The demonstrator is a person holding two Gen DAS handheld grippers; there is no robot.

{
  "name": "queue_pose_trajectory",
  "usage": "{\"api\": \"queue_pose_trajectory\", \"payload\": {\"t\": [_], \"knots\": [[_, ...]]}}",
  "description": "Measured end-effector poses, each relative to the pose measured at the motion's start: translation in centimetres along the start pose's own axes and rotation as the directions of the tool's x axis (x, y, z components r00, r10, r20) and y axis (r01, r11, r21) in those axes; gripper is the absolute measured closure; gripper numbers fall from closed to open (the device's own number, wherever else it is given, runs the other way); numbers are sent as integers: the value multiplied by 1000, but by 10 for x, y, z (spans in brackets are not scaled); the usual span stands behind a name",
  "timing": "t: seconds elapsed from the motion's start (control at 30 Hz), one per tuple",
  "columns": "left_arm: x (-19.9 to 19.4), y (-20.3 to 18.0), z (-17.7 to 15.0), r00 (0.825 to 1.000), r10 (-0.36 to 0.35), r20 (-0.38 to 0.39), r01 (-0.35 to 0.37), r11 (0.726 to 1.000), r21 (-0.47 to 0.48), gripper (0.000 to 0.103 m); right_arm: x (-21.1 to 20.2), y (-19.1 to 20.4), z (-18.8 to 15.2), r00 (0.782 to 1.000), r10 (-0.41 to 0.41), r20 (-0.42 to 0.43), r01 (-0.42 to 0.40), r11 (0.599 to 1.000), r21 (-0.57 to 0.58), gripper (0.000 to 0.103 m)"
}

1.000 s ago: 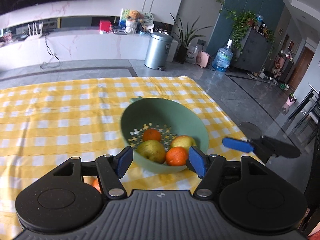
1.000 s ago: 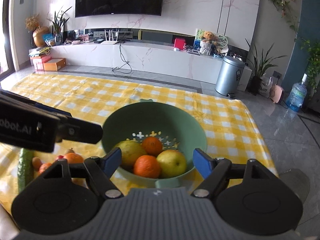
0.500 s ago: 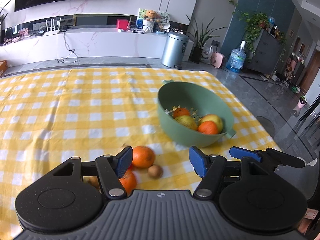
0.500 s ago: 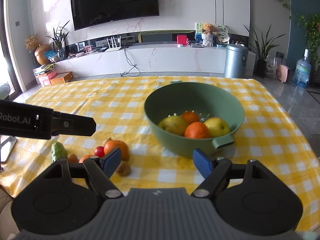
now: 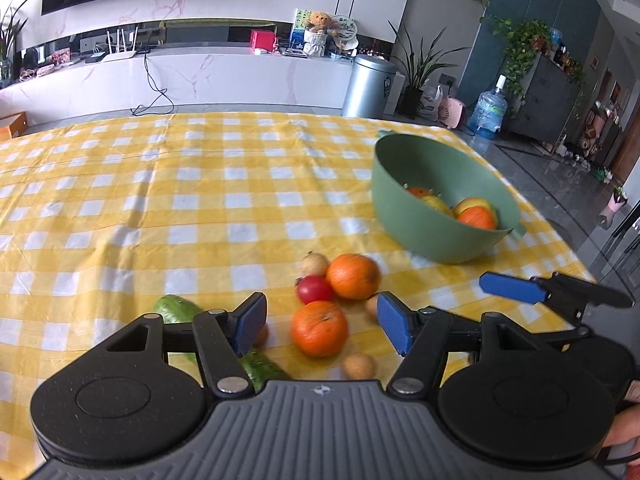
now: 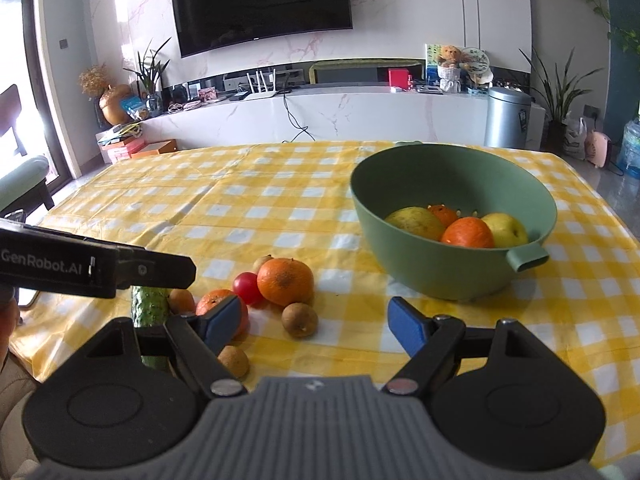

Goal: Organize fruits
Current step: 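Move both tools back toward the remaining oranges and tomato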

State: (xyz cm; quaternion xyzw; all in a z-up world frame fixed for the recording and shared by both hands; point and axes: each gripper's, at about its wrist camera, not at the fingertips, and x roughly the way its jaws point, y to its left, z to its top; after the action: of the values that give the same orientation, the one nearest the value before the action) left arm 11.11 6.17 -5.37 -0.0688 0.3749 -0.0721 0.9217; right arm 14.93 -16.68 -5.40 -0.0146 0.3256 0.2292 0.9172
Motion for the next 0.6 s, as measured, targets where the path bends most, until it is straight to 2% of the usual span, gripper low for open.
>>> {"api": "queue_pose_trajectory", "payload": {"t": [0.17, 0.23, 0.6], "knots": [[10, 6, -5, 1000, -6, -22, 6, 1000, -5, 31, 10, 2, -3, 1000, -3, -19, 2, 1000, -24, 34], [14, 6, -7, 999, -2, -33, 2, 1000, 0, 33, 15, 1, -3, 1000, 8, -30, -8, 1000, -10, 39], [32, -8, -11, 997, 2, -80, 6, 994, 106, 36, 29, -13, -4, 997, 54, -60, -48, 994, 99, 51]]}}
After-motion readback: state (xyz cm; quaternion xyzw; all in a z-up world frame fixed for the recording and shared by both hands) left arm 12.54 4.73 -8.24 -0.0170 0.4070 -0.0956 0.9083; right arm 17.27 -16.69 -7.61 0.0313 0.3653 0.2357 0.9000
